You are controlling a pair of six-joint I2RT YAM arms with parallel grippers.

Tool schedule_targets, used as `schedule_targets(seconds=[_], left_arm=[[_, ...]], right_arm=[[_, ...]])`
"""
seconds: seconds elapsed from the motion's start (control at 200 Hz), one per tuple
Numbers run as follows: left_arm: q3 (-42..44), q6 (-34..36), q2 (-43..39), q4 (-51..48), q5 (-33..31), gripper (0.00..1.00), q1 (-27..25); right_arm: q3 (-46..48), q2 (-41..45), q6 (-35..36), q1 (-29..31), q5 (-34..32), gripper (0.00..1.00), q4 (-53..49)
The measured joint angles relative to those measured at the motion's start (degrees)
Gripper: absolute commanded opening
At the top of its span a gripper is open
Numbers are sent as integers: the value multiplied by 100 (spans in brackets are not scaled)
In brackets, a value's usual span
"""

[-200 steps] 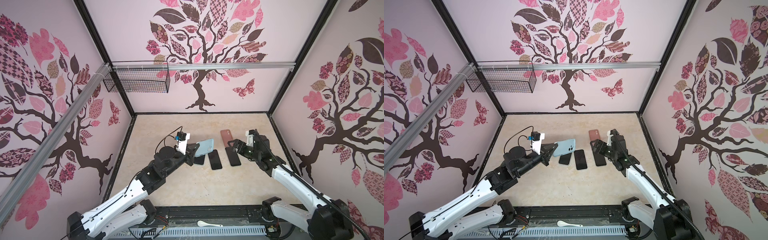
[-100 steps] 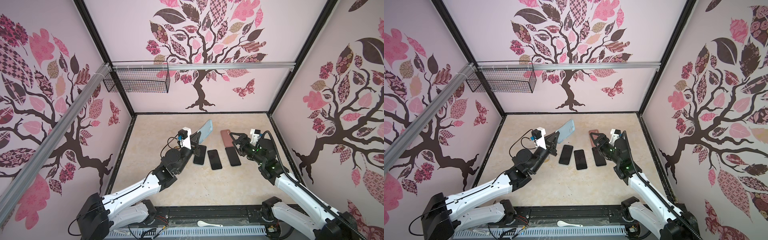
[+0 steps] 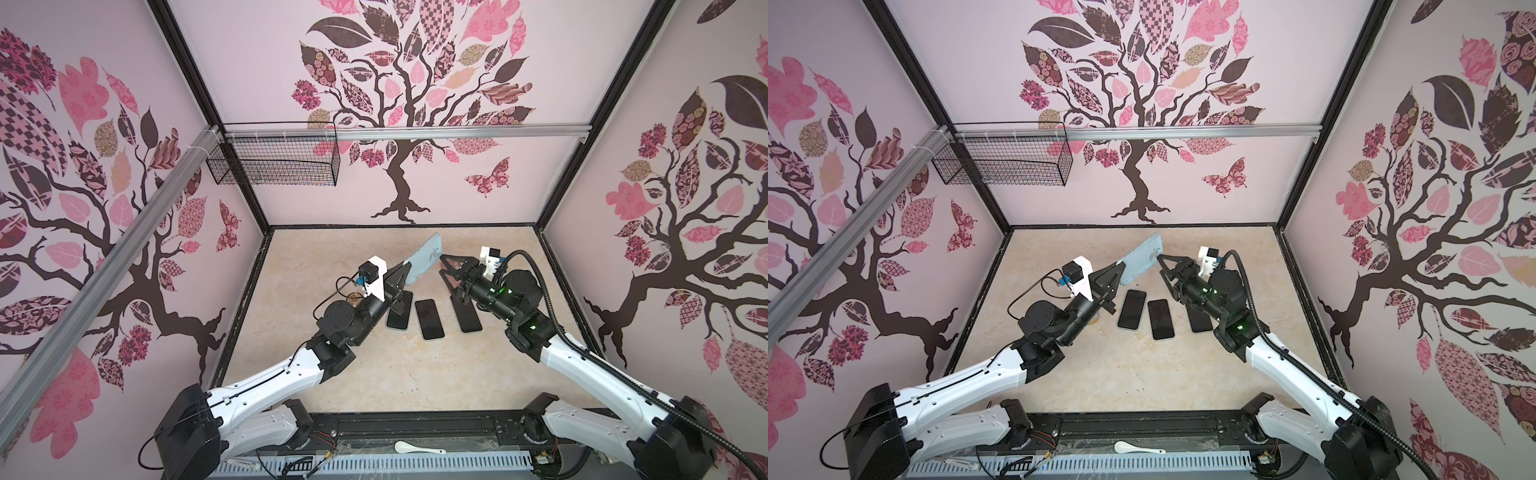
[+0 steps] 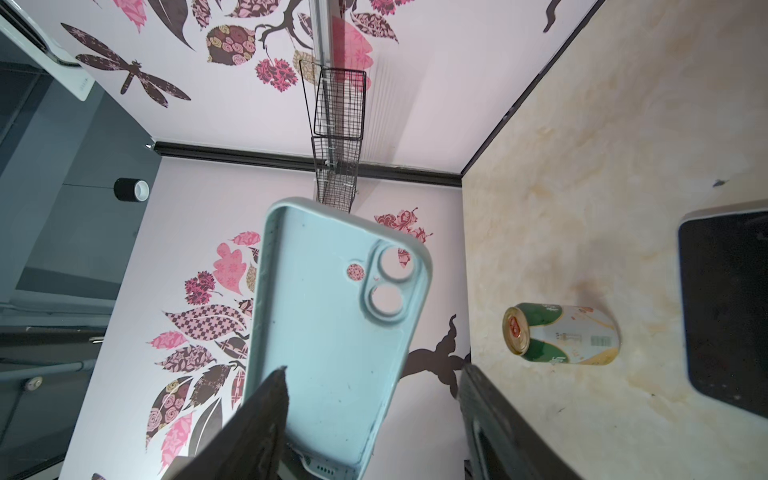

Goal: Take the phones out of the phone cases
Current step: 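Reach the right gripper to the blue-grey case held by the left gripper and grip it, then open the left gripper while the right gripper draws the case away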

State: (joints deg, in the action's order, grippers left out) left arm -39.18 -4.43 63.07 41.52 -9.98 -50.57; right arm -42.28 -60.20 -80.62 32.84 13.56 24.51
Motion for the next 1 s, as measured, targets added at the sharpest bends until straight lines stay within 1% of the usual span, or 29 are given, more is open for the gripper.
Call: schedule_targets(seconds=[0.155,0.24,0.555,0.835,0.91,0.99,1.0], left_arm=[[0,35,24,-2,125,0,0],[0,66,26,-2,164,0,0],[0,129,42,-9,286,0,0],[0,146,39,-2,295,0,0],[-2,144,39,0,295,0,0],[-2,107,39,-50,251,0,-2],[-4,101,42,-59,254,4,-2]], right_arm=[[-20,-138,-74,201,-57,54,-4],[-22,-146,-79,225,-98,48,-20],[-87,-350,-175,234,-138,28,-24],[-155,-428,-181,234,-133,8,-37],[-155,-439,-160,232,-127,0,-52],[-157,-481,-170,232,-111,0,-66],[-157,-485,-170,232,-111,0,-63]])
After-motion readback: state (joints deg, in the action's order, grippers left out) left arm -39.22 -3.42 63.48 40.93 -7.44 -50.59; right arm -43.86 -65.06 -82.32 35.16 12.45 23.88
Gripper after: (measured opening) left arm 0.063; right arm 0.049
